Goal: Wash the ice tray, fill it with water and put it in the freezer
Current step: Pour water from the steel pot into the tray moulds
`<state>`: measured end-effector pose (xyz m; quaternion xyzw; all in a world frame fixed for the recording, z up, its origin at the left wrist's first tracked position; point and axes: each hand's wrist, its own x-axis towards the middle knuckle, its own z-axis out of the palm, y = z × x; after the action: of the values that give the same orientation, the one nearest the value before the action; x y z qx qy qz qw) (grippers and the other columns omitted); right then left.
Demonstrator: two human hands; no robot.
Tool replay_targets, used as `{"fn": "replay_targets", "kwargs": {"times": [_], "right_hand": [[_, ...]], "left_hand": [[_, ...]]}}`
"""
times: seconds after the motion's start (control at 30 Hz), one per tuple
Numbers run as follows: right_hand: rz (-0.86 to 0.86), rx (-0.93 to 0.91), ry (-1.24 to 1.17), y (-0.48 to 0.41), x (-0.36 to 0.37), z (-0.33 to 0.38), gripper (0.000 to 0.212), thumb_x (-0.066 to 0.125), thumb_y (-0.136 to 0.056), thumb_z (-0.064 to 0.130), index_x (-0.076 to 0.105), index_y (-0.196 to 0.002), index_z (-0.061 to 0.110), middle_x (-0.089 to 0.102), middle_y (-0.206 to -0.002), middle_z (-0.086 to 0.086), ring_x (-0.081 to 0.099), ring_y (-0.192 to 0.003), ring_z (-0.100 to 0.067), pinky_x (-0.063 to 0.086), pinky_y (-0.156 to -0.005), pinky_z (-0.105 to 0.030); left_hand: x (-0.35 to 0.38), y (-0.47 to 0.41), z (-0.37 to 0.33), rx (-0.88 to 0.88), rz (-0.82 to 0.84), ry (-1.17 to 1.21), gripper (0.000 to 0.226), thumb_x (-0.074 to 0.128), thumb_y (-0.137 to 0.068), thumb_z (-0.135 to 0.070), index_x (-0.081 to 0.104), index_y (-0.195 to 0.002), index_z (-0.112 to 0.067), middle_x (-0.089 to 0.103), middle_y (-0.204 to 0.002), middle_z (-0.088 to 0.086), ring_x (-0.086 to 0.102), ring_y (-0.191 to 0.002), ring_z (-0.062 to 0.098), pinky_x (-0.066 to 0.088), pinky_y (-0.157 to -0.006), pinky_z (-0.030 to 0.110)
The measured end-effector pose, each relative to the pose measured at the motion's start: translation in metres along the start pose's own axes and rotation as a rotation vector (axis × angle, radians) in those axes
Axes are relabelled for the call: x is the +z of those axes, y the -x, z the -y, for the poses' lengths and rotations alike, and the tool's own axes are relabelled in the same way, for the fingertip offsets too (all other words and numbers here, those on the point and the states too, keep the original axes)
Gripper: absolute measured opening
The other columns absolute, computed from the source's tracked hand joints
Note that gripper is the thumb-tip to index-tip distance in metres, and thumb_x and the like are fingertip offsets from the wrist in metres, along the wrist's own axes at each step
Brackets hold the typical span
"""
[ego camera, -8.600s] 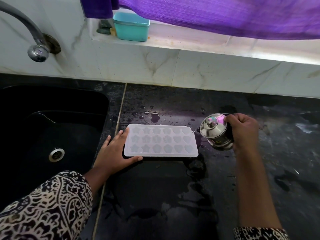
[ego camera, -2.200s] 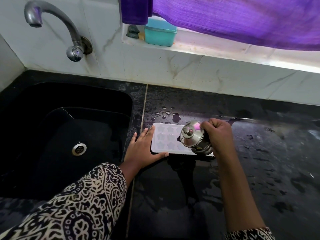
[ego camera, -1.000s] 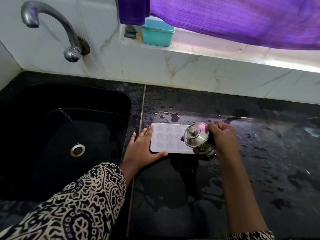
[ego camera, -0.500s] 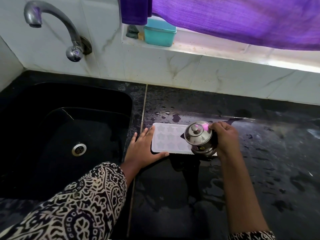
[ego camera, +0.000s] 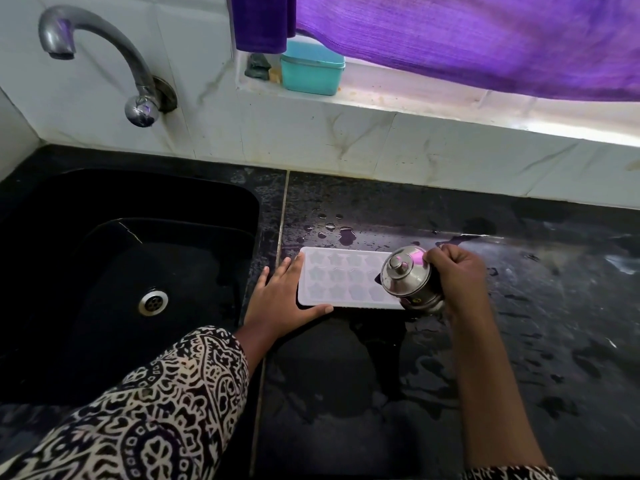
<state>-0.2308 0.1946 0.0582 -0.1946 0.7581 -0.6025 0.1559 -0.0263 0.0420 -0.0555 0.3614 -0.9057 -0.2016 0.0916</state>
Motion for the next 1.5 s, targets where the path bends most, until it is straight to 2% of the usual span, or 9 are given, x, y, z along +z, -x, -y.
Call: {"fn": "replay_targets", "kwargs": {"times": [0.17, 0.23, 0.47, 0.7, 1.0, 1.17, 1.5], "right_hand": [[0.008, -0.068, 0.077, 0.001, 0.0, 0.005, 0.028, 0.062, -0.077, 0.006, 0.046, -0.055, 0.01, 0.037, -0.047, -0.001, 0.031, -0.044, -0.01, 0.03, -0.046, -0.02], [0.014, -0.081, 0.092, 0.001, 0.001, 0.007, 0.023, 0.062, -0.077, 0.006, 0.049, -0.058, 0.006, 0.038, -0.049, -0.003, 0.032, -0.044, -0.01, 0.031, -0.047, -0.02], [0.026, -0.088, 0.093, 0.001, 0.003, 0.011, 0.028, 0.062, -0.076, 0.009, 0.044, -0.054, 0.013, 0.035, -0.052, -0.007, 0.031, -0.052, -0.016, 0.032, -0.054, -0.028], [0.02, -0.104, 0.118, 0.0, 0.004, 0.016, 0.031, 0.062, -0.077, 0.008, 0.042, -0.054, 0.014, 0.037, -0.054, -0.007, 0.034, -0.055, -0.018, 0.034, -0.056, -0.029], [0.023, -0.142, 0.115, -0.003, 0.003, 0.017, 0.035, 0.062, -0.075, 0.005, 0.038, -0.052, 0.015, 0.03, -0.052, -0.005, 0.027, -0.053, -0.016, 0.026, -0.053, -0.027], [0.035, -0.152, 0.121, -0.003, 0.003, 0.016, 0.026, 0.062, -0.073, 0.009, 0.043, -0.056, 0.003, 0.031, -0.056, -0.009, 0.027, -0.056, -0.019, 0.026, -0.055, -0.032], [0.025, -0.153, 0.121, -0.001, 0.002, 0.018, 0.037, 0.062, -0.075, 0.004, 0.038, -0.05, 0.016, 0.031, -0.049, -0.005, 0.028, -0.05, -0.015, 0.027, -0.052, -0.026]], "left_hand": [[0.001, 0.0, 0.0, -0.005, -0.004, 0.007, 0.118, 0.038, -0.065, -0.091, 0.002, -0.156, -0.024, 0.019, -0.162, -0.007, 0.007, -0.149, 0.006, 0.001, -0.121, 0.039], [0.001, 0.0, 0.001, -0.007, -0.006, -0.001, 0.119, 0.037, -0.065, -0.092, 0.002, -0.156, -0.024, 0.019, -0.162, -0.007, 0.007, -0.149, 0.006, 0.001, -0.121, 0.039], [0.001, 0.0, 0.001, 0.001, -0.01, 0.005, 0.118, 0.037, -0.065, -0.091, 0.002, -0.156, -0.024, 0.019, -0.162, -0.007, 0.008, -0.149, 0.007, 0.002, -0.121, 0.039], [0.001, -0.001, 0.001, -0.003, -0.003, 0.001, 0.119, 0.035, -0.064, -0.092, 0.001, -0.156, -0.025, 0.02, -0.161, -0.007, 0.008, -0.149, 0.006, 0.002, -0.121, 0.04], [0.0, 0.0, 0.0, -0.006, 0.001, 0.002, 0.118, 0.036, -0.064, -0.092, 0.0, -0.156, -0.025, 0.019, -0.162, -0.007, 0.007, -0.149, 0.006, 0.001, -0.121, 0.039], [0.0, 0.0, 0.0, -0.004, 0.007, 0.002, 0.118, 0.037, -0.065, -0.091, 0.001, -0.156, -0.025, 0.017, -0.162, -0.009, 0.006, -0.149, 0.005, 0.0, -0.121, 0.038], [0.0, 0.0, 0.0, 0.001, 0.007, -0.004, 0.12, 0.029, -0.061, -0.093, 0.001, -0.156, -0.024, 0.017, -0.162, -0.008, 0.007, -0.149, 0.006, 0.001, -0.121, 0.038]]}}
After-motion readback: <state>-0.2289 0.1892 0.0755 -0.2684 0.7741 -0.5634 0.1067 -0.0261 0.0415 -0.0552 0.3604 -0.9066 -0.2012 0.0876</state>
